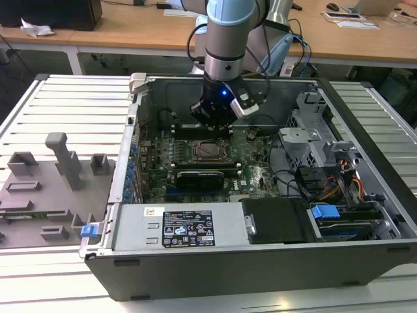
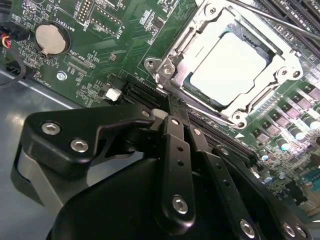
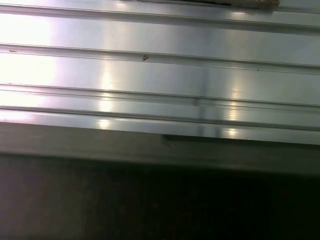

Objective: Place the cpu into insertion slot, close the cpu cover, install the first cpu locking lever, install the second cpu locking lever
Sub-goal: 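Install the first cpu locking lever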

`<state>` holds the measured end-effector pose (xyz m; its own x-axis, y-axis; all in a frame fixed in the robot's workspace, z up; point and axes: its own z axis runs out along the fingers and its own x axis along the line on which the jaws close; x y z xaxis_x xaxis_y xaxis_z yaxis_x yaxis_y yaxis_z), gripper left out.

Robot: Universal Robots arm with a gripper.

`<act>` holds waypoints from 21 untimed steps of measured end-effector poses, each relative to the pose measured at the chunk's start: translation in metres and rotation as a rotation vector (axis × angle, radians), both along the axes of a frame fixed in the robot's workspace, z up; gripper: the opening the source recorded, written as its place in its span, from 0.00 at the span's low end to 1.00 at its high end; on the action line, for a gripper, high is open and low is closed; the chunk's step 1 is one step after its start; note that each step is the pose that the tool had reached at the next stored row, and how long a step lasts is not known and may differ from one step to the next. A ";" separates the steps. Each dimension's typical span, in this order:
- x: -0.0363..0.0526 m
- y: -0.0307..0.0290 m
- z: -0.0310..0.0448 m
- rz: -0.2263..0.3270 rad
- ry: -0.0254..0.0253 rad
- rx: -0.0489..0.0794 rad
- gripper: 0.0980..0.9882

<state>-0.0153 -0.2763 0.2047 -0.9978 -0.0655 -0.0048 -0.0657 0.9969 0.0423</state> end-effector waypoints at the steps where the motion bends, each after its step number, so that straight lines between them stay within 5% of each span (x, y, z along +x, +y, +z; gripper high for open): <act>1: 0.0000 -0.0001 -0.0011 0.000 0.0017 -0.001 0.01; 9: 0.0002 0.0001 0.0019 0.000 0.0015 -0.002 0.01; 15: 0.0001 0.0000 -0.0001 0.000 0.0019 -0.030 0.01; 21: 0.0001 0.0000 -0.0029 0.000 0.0019 -0.040 0.01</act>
